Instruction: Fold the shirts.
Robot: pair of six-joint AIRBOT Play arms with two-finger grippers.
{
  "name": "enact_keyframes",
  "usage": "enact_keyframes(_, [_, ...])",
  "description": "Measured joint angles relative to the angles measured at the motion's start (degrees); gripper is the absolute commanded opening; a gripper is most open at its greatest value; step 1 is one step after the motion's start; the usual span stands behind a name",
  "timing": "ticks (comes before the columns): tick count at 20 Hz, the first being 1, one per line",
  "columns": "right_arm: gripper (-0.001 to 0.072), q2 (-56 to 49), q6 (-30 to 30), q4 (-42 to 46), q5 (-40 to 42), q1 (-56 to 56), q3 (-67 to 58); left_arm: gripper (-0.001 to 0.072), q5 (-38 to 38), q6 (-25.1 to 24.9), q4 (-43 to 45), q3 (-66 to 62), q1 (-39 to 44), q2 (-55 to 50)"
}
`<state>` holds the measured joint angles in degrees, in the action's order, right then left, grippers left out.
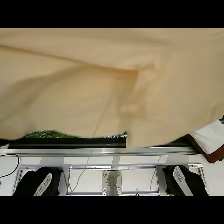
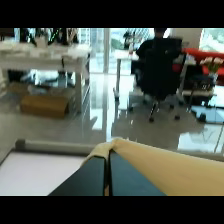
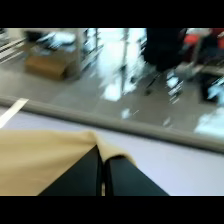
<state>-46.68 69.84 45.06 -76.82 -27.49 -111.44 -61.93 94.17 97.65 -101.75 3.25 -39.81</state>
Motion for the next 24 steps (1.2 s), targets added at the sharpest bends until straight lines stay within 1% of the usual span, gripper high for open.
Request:
enact_keyframes(3, [0.0025,-10.1,0.3,-7.9,-5.7,2.7,1.9,0.0006,-7.8,-0.1,0.0,-0.2,0.0,-10.4])
enact_keyframes(4, [0.0025,-13.9,0.3,-8.5,-6.7,4.7,3.6,0.0006,-9.3,-0.5,-0.3,0.1,0.0,-14.4])
enact_keyframes(6, [0.0025,-21.2,-0.7,-6.8,-7.2,9.4,7.5,0.0007,-11.4,-1.1,-0.8,1.3,0.0,-23.5])
enact_keyframes(8, [0.0026,-28.8,-1.4,-2.6,-4.8,14.4,11.7,0.0007,-12.3,-1.2,-1.0,2.8,0.0,-33.4])
enact_keyframes(9, [0.0026,-32.6,-1.7,-0.5,-2.2,16.9,13.6,0.0007,-12.3,-1.3,-1.1,3.4,0.0,-38.3])
enact_keyframes(11, [0.0028,-39.7,-1.9,2.3,5.0,21.0,16.6,0.0009,-11.1,-1.0,-1.3,4.0,0.0,-48.0])
enact_keyframes(12, [0.003,-43.0,-2.1,3.4,9.3,22.8,17.6,0.0026,-9.7,-0.3,-1.3,4.2,0.0,-51.8])
enact_keyframes(13, [0.0034,-45.7,-2.1,3.8,13.7,24.3,18.2,0.0113,-8.0,0.8,-1.3,4.3,0.0,-55.2])
enact_keyframes(14, [0.0079,-48.1,-2.1,4.4,18.0,25.6,18.7,0.0358,-5.9,2.3,-1.0,4.3,0.0,-57.5])
enact_keyframes(15, [0.0199,-49.8,-2.1,4.8,22.0,26.5,19.0,0.0529,-3.5,3.7,-0.8,4.2,0.0,-59.3])
enact_keyframes(16, [0.0382,-51.0,-2.1,5.0,25.8,27.2,19.3,0.056,-1.5,5.0,-0.6,3.6,0.0,-60.5])
enact_keyframes(17, [0.0451,-51.8,-2.1,5.3,29.1,27.6,19.3,0.056,0.3,5.6,-0.1,2.1,0.0,-61.4])
enact_keyframes(18, [0.0449,-52.2,-2.1,5.7,31.3,27.7,19.2,0.056,1.5,6.2,0.7,0.2,0.0,-61.8])
enact_keyframes(20, [0.0449,-52.2,-2.1,6.2,32.3,26.9,18.1,0.0559,1.1,6.6,3.1,-4.9,0.0,-61.9])
enact_keyframes(22, [0.0448,-50.7,0.0,8.9,28.7,24.4,16.7,0.0558,-1.5,5.1,6.4,-9.3,-0.3,-59.6])
enact_keyframes(24, [0.0448,-48.3,2.1,12.8,21.2,21.1,16.1,0.0557,-4.0,3.3,8.2,-11.4,-1.4,-55.7])
